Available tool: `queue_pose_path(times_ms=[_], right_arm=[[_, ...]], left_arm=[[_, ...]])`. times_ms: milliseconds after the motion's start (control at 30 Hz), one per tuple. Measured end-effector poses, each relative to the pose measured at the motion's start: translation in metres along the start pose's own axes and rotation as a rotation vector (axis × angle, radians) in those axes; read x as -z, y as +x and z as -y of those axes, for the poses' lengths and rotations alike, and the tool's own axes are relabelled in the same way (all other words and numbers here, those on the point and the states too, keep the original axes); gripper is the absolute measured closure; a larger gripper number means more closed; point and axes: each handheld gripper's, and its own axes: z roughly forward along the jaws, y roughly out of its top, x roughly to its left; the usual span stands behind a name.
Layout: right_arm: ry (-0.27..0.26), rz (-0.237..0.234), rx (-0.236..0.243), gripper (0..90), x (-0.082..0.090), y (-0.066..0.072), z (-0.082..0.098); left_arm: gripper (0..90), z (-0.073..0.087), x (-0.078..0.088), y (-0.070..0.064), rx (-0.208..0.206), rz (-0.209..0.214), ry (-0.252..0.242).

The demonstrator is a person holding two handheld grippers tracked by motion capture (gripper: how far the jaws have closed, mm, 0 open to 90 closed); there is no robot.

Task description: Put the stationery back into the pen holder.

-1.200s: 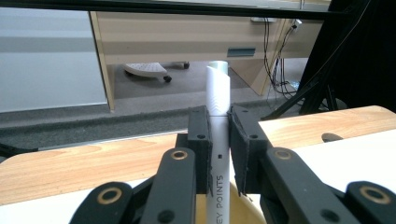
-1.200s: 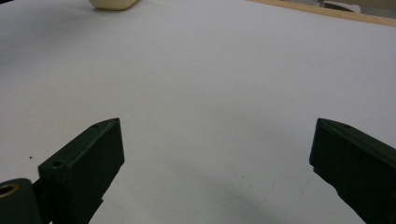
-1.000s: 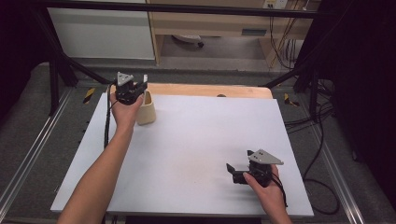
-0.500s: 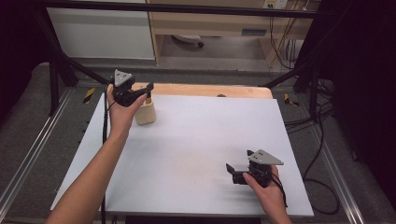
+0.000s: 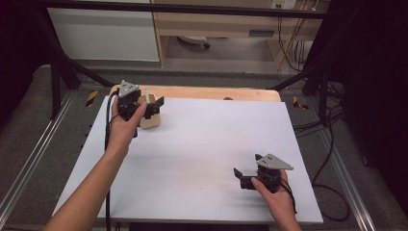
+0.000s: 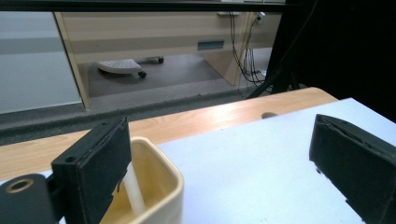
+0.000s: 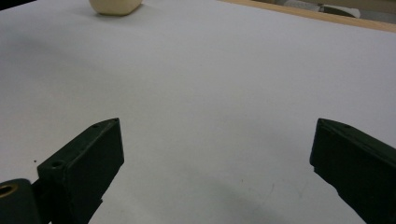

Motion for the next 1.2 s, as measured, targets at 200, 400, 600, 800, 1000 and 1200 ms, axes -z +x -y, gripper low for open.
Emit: queue_pose_path(times_ms=[200,400,600,800,1000,1200], right_arm=[[-0.005,0.003,-0.003,3.0,0.002,-0.002,0.000],[-0.006,0.005,-0.007,2.9,0.003,-0.003,0.000],[-0.007,0.006,-0.014,2.7,0.004,-0.004,0.000],[-0.008,0.008,-0.012,2.7,0.004,-0.005,0.000],[-0.008,0.005,-0.016,2.5,0.006,-0.005,-0.001],[-0.007,0.003,-0.014,2.4,0.006,-0.005,0.000]], left_arm=[[5.3,0.008,0.012,-0.008,0.000,0.033,-0.004],[4.9,0.015,0.024,-0.012,0.001,0.054,-0.014],[4.9,0.020,0.035,-0.011,0.008,0.062,-0.024],[4.9,0.025,0.049,-0.005,0.007,0.062,-0.035],[4.9,0.033,0.064,0.001,0.001,0.056,-0.038],[4.9,0.038,0.079,0.007,0.026,0.049,-0.051]])
